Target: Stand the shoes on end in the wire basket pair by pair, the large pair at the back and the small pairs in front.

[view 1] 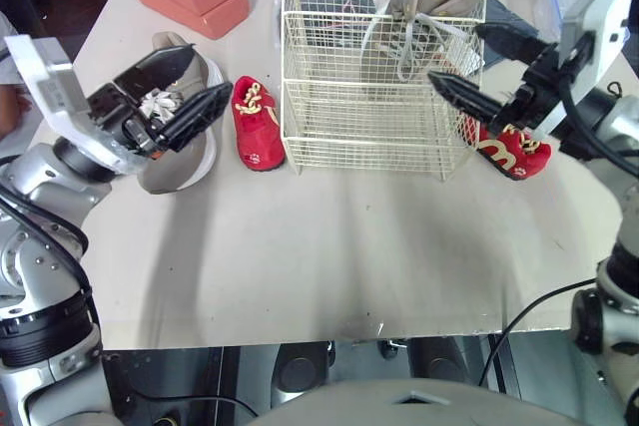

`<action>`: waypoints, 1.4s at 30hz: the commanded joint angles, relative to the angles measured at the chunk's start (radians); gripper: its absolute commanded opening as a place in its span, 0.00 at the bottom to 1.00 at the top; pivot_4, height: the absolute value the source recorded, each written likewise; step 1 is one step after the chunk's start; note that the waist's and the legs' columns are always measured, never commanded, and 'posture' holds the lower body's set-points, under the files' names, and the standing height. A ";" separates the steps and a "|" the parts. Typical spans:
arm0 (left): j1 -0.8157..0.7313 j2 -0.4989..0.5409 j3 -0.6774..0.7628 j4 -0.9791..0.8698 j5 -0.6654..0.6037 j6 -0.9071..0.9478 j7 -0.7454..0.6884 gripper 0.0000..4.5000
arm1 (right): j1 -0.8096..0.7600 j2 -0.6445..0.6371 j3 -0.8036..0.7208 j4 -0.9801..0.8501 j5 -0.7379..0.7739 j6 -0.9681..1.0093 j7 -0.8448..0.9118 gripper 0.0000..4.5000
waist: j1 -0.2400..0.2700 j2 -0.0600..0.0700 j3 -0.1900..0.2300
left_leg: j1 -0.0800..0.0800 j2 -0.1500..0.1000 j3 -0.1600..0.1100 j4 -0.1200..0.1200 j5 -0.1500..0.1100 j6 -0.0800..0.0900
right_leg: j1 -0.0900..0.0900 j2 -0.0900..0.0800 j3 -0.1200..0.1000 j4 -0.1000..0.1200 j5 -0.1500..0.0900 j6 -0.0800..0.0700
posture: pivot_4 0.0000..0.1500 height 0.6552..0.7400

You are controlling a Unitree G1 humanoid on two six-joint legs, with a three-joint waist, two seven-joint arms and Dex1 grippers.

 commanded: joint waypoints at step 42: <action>-0.797 0.254 -0.290 1.555 0.703 -0.223 -0.287 1.00 | 0.488 -0.079 0.154 -0.077 -0.069 -0.598 0.253 0.99 | -0.001 -0.008 -0.001 | -0.001 0.000 0.001 0.002 0.000 0.000 | 0.000 0.001 -0.005 0.001 -0.001 0.001 | 1.00 0.36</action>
